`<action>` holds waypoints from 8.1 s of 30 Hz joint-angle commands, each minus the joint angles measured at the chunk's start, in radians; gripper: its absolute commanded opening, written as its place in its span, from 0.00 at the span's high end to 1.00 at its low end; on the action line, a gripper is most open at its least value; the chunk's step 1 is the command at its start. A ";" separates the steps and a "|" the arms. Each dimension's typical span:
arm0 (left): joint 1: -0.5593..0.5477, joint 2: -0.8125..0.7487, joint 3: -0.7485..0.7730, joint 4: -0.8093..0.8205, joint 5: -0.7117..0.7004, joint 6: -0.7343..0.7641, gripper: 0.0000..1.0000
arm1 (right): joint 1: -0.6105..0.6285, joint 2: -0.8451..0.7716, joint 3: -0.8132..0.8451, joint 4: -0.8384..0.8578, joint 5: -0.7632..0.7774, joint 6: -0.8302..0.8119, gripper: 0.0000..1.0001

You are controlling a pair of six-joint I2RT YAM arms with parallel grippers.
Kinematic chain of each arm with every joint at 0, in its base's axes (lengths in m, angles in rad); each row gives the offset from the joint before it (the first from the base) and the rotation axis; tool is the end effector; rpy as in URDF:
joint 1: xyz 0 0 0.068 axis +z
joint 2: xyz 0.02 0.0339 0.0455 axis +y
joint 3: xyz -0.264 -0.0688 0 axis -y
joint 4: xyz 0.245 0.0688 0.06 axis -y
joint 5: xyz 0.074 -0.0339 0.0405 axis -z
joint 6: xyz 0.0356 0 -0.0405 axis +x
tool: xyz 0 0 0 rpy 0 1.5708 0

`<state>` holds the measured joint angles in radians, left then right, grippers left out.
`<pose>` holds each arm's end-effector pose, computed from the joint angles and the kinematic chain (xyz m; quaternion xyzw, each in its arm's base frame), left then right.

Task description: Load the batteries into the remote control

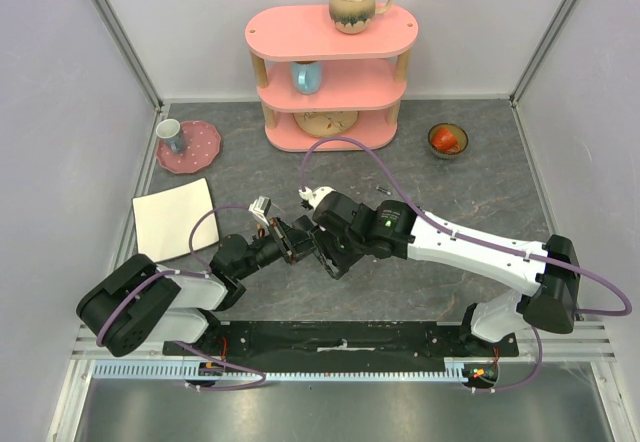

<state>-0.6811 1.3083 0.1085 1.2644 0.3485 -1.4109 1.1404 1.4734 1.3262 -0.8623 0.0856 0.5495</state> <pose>0.1504 -0.1376 0.1688 -0.1222 0.6743 -0.6812 0.2574 0.1295 0.2748 0.3070 -0.2682 0.9219 0.1797 0.2144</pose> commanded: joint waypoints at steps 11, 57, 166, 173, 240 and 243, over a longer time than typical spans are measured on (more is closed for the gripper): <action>-0.005 -0.044 0.051 0.305 -0.020 -0.026 0.98 | 0.004 -0.009 -0.019 0.023 -0.027 0.023 1.00; -0.110 -0.156 0.076 0.225 0.003 -0.026 0.98 | -0.005 0.053 -0.018 0.074 0.020 0.017 1.00; -0.064 0.014 0.801 -1.650 -0.470 0.505 0.98 | -0.085 -0.539 -0.587 0.595 0.332 -0.005 0.32; -0.074 0.008 0.781 -1.611 -0.382 0.271 0.98 | 0.005 -0.332 -0.438 0.663 0.385 -0.080 0.11; 0.157 -0.575 0.320 -1.402 -0.218 0.193 0.36 | -0.677 -0.076 -0.789 1.324 -0.506 0.553 1.00; 0.157 -0.598 0.289 -1.401 -0.215 0.185 0.36 | -0.677 -0.024 -0.771 1.301 -0.480 0.537 1.00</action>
<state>-0.5293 0.7475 0.4232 -0.1848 0.1005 -1.1908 0.4667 1.3994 0.5140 0.3313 -0.3599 1.0531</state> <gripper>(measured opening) 0.644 0.192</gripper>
